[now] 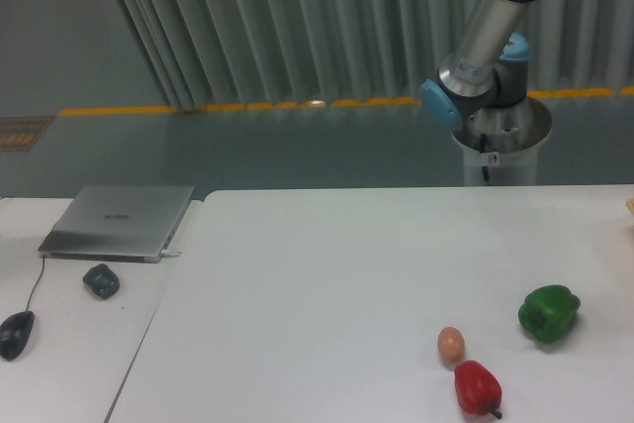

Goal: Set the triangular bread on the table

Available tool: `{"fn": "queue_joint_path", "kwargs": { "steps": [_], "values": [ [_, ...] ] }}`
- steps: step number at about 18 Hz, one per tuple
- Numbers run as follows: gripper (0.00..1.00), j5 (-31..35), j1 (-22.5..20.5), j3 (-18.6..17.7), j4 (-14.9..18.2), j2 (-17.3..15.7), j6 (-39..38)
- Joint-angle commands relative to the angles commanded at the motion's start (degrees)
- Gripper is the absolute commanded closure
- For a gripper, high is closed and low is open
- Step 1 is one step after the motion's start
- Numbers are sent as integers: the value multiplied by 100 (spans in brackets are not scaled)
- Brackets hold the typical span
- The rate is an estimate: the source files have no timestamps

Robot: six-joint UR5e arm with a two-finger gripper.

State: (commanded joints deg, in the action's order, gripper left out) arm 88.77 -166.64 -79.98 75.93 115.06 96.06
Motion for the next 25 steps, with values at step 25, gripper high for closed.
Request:
{"fn": "queue_joint_path", "kwargs": {
  "steps": [25],
  "values": [
    [66,-1809,1011,370,1048,-369,-3066]
  ]
}}
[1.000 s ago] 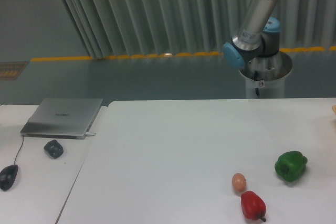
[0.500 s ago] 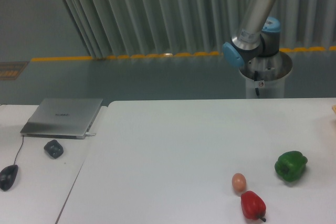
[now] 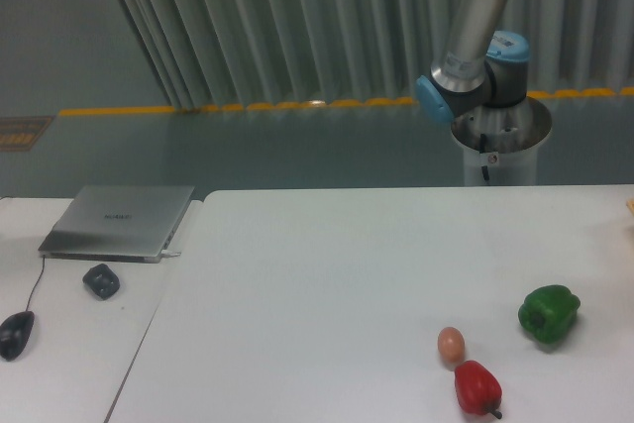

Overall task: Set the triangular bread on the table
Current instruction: 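Carry the held triangular bread back over the table beside the green pepper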

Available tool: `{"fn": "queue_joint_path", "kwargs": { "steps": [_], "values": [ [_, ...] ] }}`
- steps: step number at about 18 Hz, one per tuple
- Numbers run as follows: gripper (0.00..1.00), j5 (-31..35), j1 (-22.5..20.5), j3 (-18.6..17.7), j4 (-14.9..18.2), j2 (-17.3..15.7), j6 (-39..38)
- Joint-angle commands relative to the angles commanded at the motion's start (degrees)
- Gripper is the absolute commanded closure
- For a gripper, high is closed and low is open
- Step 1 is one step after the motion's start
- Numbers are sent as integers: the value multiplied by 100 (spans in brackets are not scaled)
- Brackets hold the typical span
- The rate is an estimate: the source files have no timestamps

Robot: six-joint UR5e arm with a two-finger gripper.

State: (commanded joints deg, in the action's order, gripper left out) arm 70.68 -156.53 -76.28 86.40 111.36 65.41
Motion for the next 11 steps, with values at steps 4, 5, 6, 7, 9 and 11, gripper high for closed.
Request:
{"fn": "queue_joint_path", "kwargs": {
  "steps": [4,5,6,7,9,11],
  "values": [
    [66,59,158,-501,-422,-88,-28],
    [66,190,228,-606,-466,-88,7],
    [66,531,316,-668,-467,-88,59],
    [66,1091,499,-686,-467,-71,251],
    [66,2138,904,-704,-405,-9,578],
    [66,2196,1037,-818,-405,0,596]
  ]
}}
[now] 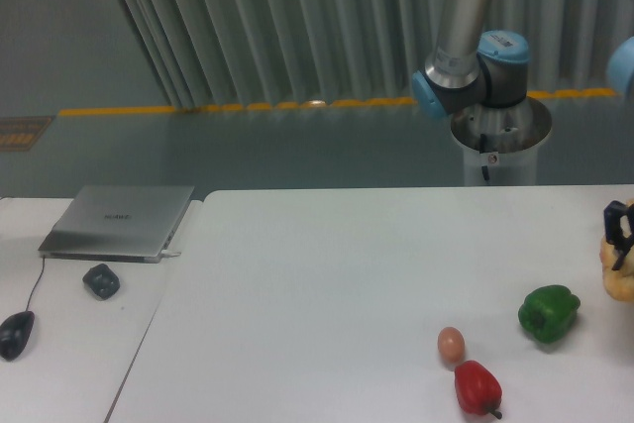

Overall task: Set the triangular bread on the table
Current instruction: 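Carry the held triangular bread back over the table beside the green pepper, then lower the triangular bread onto the table next to the green pepper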

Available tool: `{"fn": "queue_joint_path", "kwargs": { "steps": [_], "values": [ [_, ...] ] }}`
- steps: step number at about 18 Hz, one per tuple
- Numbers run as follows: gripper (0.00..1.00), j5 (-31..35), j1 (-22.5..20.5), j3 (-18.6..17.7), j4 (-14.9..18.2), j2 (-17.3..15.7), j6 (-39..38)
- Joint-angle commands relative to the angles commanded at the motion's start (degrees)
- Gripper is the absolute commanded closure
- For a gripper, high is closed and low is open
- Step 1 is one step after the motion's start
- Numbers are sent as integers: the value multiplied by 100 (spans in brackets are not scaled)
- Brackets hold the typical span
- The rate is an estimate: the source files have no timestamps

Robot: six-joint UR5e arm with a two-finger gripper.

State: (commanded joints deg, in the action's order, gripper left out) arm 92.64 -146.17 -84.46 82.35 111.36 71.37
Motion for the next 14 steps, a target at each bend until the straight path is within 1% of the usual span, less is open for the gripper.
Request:
{"fn": "queue_joint_path", "kwargs": {
  "steps": [4,7,9,11,14],
  "values": [
    [66,17,35,-193,0,-53,44],
    [66,52,106,-413,-62,-53,53],
    [65,61,106,-589,-70,-88,192],
    [56,105,106,-624,-62,-106,377],
    [54,105,97,-642,-70,-114,387]
  ]
}}
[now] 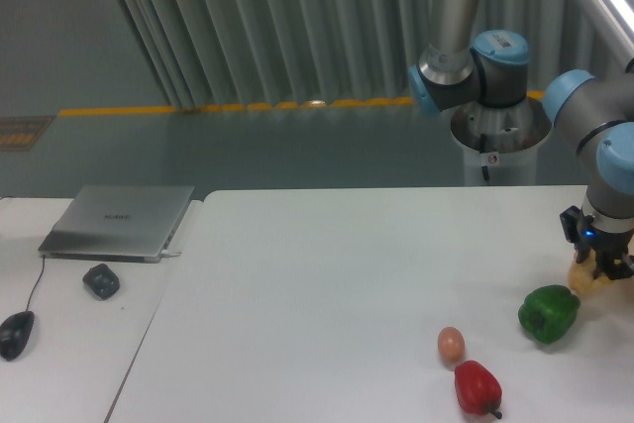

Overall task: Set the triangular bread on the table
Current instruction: 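Lower the triangular bread onto the table next to the green pepper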

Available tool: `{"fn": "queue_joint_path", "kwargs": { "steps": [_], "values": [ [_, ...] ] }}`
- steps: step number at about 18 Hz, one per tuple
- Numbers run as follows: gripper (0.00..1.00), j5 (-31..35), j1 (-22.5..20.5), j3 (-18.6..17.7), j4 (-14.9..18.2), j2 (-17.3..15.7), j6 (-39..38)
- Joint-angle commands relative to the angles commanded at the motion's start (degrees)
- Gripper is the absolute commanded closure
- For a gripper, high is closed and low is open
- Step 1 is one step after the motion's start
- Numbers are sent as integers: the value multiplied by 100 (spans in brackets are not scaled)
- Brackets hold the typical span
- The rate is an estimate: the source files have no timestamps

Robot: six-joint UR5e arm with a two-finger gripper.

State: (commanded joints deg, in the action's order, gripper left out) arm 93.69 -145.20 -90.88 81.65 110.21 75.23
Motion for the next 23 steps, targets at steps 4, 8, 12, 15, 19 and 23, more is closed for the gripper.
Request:
{"fn": "queue_joint_path", "kwargs": {
  "steps": [4,8,12,15,19,23],
  "values": [
    [0,9,0,17,-17,9,-70],
    [0,26,-9,26,-114,-9,-150],
    [0,9,-61,44,-185,-105,-97],
    [0,9,-97,105,-254,-158,-175],
    [0,-9,-158,176,-457,-237,-176],
    [0,-44,-193,184,-588,-272,-184]
  ]
}}
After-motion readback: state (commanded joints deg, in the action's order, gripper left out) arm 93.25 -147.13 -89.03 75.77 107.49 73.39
